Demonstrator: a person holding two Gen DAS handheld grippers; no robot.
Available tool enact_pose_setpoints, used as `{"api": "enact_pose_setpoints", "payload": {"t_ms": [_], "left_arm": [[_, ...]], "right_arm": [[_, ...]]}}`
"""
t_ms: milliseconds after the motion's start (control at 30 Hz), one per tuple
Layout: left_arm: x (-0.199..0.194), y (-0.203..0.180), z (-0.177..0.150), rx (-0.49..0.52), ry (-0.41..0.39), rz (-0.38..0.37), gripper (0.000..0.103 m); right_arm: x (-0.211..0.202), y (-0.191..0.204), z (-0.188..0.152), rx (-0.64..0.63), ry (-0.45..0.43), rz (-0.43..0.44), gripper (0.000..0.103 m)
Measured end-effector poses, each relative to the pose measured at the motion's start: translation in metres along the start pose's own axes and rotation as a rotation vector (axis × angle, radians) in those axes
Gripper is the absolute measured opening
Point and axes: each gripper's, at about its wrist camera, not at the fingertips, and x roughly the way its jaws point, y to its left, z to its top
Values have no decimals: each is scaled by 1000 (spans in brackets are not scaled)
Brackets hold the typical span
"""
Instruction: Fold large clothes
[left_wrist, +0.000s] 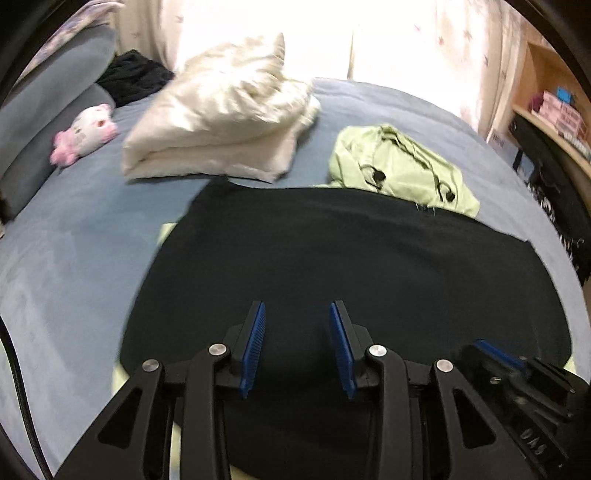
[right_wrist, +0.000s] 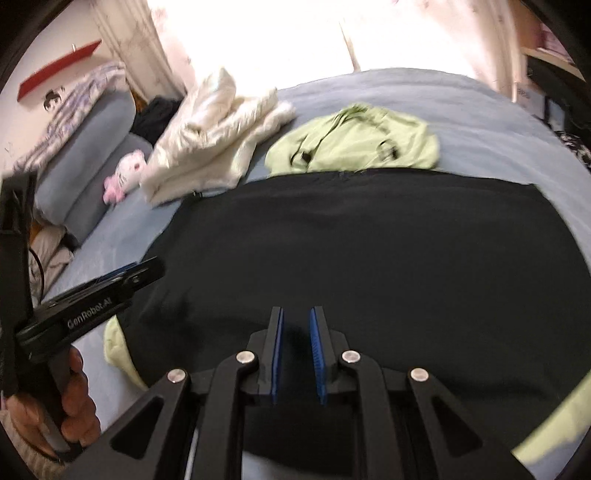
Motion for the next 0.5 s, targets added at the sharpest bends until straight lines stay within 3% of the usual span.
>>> {"api": "enact_pose_setpoints", "payload": {"t_ms": [167,367,500], "left_arm": [[46,-5,7,7,88,9,34],[72,7,27,5,69,29,34],[86,16,43,-10,63,66,36]], "right_arm": [[26,-26,13,40,22,-45,14],[26,-88,39,124,-35,-202,14],[30,-115,53,154,-49,-213,13]]}}
